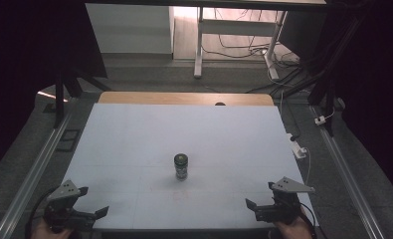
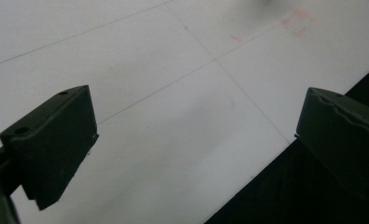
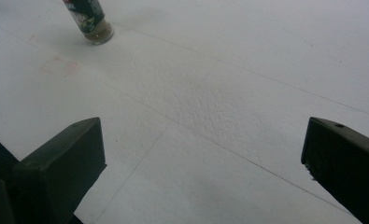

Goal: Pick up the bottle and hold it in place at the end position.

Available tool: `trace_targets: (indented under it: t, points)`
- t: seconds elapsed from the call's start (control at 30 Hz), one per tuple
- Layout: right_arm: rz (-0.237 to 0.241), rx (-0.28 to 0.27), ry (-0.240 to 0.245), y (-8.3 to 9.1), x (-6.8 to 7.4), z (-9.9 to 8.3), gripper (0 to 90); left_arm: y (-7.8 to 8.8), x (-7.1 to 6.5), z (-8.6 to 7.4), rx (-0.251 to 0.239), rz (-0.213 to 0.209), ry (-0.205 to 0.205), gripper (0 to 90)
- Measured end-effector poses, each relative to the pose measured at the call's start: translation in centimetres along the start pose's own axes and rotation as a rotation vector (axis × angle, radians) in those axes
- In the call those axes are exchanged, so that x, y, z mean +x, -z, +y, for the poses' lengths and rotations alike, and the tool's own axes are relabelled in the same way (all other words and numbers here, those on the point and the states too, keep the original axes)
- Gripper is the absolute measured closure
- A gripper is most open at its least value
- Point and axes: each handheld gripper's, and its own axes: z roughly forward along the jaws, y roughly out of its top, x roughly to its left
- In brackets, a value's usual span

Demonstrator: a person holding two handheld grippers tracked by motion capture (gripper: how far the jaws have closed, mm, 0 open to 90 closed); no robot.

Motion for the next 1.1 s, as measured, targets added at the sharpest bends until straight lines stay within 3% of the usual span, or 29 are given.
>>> trace_targets:
  t: [0.2, 0.43, 0.8, 1.1]
  points:
    - [0.008, 0.012, 0.007, -0.15, 0.05, 0.07, 0.0, -0.11, -0.27, 0.01, 0.013, 0.025, -0.012, 0.0]
    - [0.018, 0.026, 0.004, -0.27, 0.00, 0.10, 0.0, -0.22, -0.30, 0.07, 0.021, 0.025, -0.012, 0.0]
    - [0.022, 0.032, 0.011, -0.30, 0.06, 0.10, 0.0, -0.29, -0.12, 0.15, 0.030, 0.015, -0.002, 0.0]
    - [0.020, 0.035, 0.011, -0.34, 0.07, 0.10, 0.0, -0.17, -0.26, 0.43, -0.007, -0.016, -0.013, 0.0]
